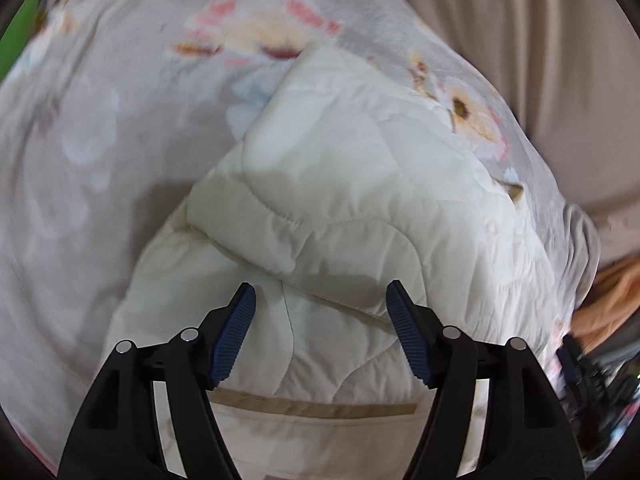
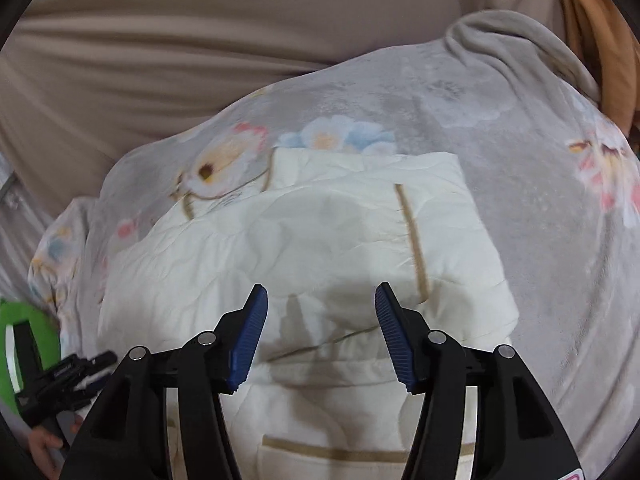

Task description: Fold large clothes

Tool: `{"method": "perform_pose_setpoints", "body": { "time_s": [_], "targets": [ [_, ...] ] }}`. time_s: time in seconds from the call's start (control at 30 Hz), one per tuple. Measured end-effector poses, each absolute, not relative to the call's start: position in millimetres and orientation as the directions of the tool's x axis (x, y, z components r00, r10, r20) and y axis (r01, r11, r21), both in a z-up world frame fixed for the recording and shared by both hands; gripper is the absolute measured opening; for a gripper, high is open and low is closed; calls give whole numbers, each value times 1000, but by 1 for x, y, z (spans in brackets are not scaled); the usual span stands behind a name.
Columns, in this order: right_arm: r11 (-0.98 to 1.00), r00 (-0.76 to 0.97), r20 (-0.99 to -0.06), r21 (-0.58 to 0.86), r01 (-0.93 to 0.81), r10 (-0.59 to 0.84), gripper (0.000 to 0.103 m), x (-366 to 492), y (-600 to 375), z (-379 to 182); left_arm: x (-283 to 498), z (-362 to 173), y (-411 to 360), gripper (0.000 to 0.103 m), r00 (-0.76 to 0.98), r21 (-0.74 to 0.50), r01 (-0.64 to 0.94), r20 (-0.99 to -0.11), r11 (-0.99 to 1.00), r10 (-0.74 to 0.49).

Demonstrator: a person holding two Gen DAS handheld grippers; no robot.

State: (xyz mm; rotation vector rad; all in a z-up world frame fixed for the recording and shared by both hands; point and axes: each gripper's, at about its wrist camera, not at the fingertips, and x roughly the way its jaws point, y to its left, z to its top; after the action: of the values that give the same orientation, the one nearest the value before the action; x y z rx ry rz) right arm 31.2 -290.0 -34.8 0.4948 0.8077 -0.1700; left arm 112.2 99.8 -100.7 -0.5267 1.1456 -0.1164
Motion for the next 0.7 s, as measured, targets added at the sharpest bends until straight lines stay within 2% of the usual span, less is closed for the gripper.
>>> {"method": "perform_pose_setpoints", "body": {
  "time_s": [0.03, 0.07, 0.13, 0.17, 0.2, 0.23, 0.27, 0.33, 0.43, 0.5, 0.57, 0.63, 0.7],
  "targets": [
    [853, 685, -728, 379, 358, 37, 56, 28, -300, -38, 114, -104, 103, 76, 414, -477, -197, -832, 857, -368],
    [828, 678, -735, 394, 400, 23, 57, 27, -311, -43, 114, -106, 105, 77, 412, -492, -214, -829, 844, -378],
    [785, 653, -757, 415, 460, 18, 58, 30, -329, -57, 120, -112, 109, 77, 412, -518, -238, -820, 822, -398],
    [771, 638, -769, 434, 466, 48, 58, 37, -334, -66, 123, -113, 110, 73, 417, -527, -243, -815, 814, -404],
    [769, 625, -777, 445, 459, 76, 56, 43, -334, -71, 126, -112, 111, 67, 432, -542, -243, -803, 805, -410],
    [773, 617, -779, 457, 440, 110, 42, 51, -331, -76, 129, -111, 111, 51, 439, -549, -237, -796, 801, -416],
    [785, 609, -781, 461, 414, 138, 10, 60, -325, -77, 133, -109, 111, 36, 440, -549, -231, -795, 803, -417],
    [801, 655, -737, 489, 346, 167, 10, 65, -314, -58, 138, -97, 113, 15, 467, -556, -204, -778, 805, -419],
    [821, 793, -579, 536, 197, 188, 9, 50, -301, 1, 135, -60, 120, 10, 568, -548, -137, -726, 825, -388],
    [851, 833, -526, 505, 145, 170, 9, 40, -297, 24, 132, -46, 120, 10, 607, -499, -109, -718, 859, -340],
    [861, 775, -614, 467, 201, 152, 8, 50, -304, -4, 140, -59, 114, 10, 575, -450, -104, -755, 887, -316],
    [833, 623, -765, 444, 331, 161, 8, 67, -317, -70, 149, -95, 103, 9, 487, -382, -115, -826, 917, -284],
    [830, 596, -788, 431, 355, 154, 8, 62, -317, -91, 145, -111, 93, 9, 469, -343, -106, -845, 933, -257]
  ]
}}
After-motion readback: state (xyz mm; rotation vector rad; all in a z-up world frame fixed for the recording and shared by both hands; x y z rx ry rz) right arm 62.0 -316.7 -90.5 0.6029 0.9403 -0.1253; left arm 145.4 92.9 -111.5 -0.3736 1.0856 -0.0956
